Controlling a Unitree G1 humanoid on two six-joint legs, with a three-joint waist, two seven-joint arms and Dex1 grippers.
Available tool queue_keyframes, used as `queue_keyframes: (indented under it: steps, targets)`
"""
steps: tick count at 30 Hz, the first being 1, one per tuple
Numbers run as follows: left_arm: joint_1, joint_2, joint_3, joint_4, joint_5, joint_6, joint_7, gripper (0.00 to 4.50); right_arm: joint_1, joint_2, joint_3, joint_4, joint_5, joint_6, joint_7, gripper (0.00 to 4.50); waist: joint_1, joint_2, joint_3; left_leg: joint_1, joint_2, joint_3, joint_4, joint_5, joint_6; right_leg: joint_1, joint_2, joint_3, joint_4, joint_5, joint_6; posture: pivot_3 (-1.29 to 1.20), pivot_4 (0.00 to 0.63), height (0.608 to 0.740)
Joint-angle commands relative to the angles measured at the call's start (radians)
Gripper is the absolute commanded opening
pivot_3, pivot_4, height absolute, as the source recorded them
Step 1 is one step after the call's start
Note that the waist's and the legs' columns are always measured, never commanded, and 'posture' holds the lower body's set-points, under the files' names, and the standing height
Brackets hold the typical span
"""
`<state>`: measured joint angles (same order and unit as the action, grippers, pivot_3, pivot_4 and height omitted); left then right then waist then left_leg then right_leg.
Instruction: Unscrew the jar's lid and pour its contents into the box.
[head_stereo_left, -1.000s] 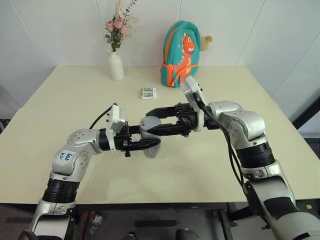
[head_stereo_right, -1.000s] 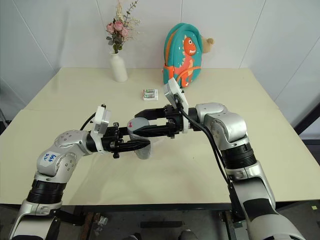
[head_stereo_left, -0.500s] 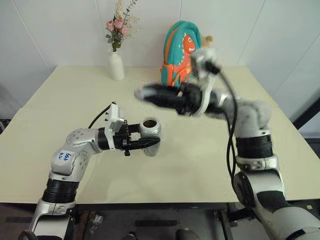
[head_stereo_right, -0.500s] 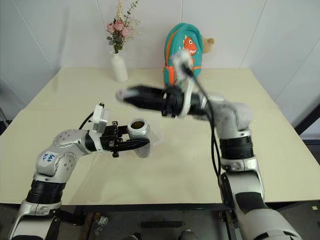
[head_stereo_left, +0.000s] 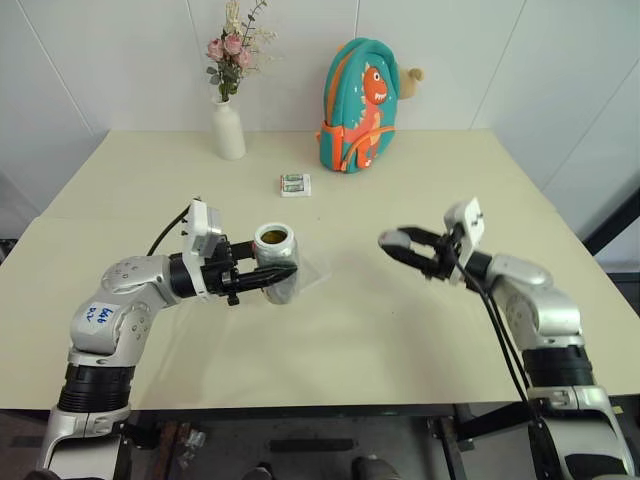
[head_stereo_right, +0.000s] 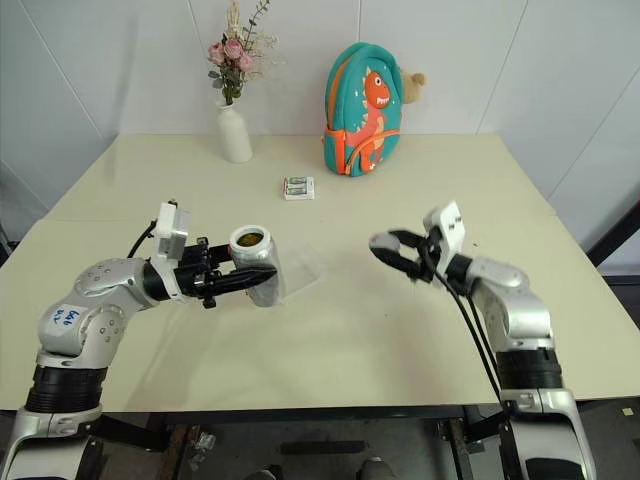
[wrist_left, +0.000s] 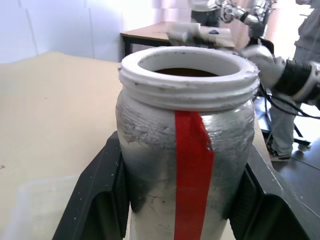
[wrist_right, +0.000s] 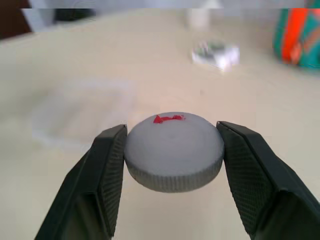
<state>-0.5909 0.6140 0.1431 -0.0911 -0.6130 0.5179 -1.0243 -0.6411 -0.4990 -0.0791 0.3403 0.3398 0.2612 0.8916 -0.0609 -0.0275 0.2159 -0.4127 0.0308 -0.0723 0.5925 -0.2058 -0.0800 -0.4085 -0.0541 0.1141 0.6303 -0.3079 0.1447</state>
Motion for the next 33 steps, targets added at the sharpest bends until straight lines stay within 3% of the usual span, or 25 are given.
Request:
queue_keyframes:
  steps: [1,3,9,13,15,19,23,29,33]
  targets:
    - [-0.049,0.008,0.028,0.014,-0.015,0.009,0.031,2.03,-0.005,0.012,-0.007,0.155,-0.069,-0.188,-0.028,2.51,0.0,0.0,0.0,0.0,0.0,0.0,0.001,0.0,0.0,0.0,0.0,0.001,0.0,0.0,0.001,0.0,0.15,0.74]
    - [-0.068,0.013,0.028,0.037,-0.003,0.002,0.039,2.03,-0.031,0.024,-0.028,0.255,-0.071,-0.228,-0.045,2.51,-0.003,0.0,0.0,0.001,0.0,0.0,0.001,0.0,0.0,0.001,0.0,0.001,0.0,0.001,0.001,0.0,0.15,0.74]
    - [-0.094,0.004,0.045,0.064,-0.01,0.019,0.097,2.03,-0.042,0.024,-0.033,0.274,-0.049,-0.229,0.015,4.47,-0.011,0.0,0.0,0.002,0.0,0.0,0.001,0.0,0.0,0.001,0.0,0.001,0.001,0.001,0.001,0.0,0.15,0.74]
    - [-0.086,0.018,0.04,0.078,0.01,0.003,0.102,2.03,-0.027,0.009,-0.028,0.184,-0.025,-0.182,0.066,4.47,-0.015,0.0,0.0,0.002,0.0,0.0,0.001,0.001,0.0,0.001,0.0,0.001,0.002,0.001,0.001,0.0,0.15,0.74]
    - [-0.107,0.034,0.032,0.127,0.051,0.0,0.13,2.03,-0.012,-0.006,-0.017,0.042,0.017,-0.099,0.102,4.47,-0.016,0.0,0.0,0.002,0.0,0.0,0.001,0.001,-0.001,0.001,0.0,0.001,0.003,0.001,0.001,0.0,0.15,0.74]
    - [-0.209,0.064,-0.003,0.264,0.149,-0.07,0.131,2.03,-0.003,-0.052,0.044,-0.275,0.106,0.116,0.155,4.47,-0.018,0.0,0.0,0.002,0.0,0.0,0.002,0.001,-0.001,0.0,0.001,0.001,0.006,0.001,0.001,0.0,0.15,0.74]
    - [-0.335,0.078,-0.071,0.431,0.282,-0.136,0.159,2.03,0.0,-0.061,0.059,-0.417,0.133,0.206,0.127,4.47,-0.016,0.0,0.0,0.003,0.0,0.0,0.002,0.001,-0.001,0.001,0.001,0.001,0.007,0.001,0.001,0.0,0.15,0.74]
    - [-0.414,0.035,-0.232,0.65,0.563,-0.508,0.242,2.03,0.047,-0.081,0.068,-0.566,0.152,0.294,0.089,4.47,0.003,0.0,0.0,0.002,0.0,0.0,0.001,0.001,-0.001,0.0,0.001,0.001,0.005,0.001,0.001,0.0,0.15,0.74]
    - [-0.441,-0.003,-0.243,0.76,0.63,-0.635,0.313,2.03,0.064,-0.089,0.057,-0.61,0.157,0.326,0.061,4.47,0.007,0.0,0.0,-0.002,0.0,0.0,0.002,0.001,-0.001,-0.003,0.001,0.001,0.005,0.0,0.0,0.0,0.15,0.74]
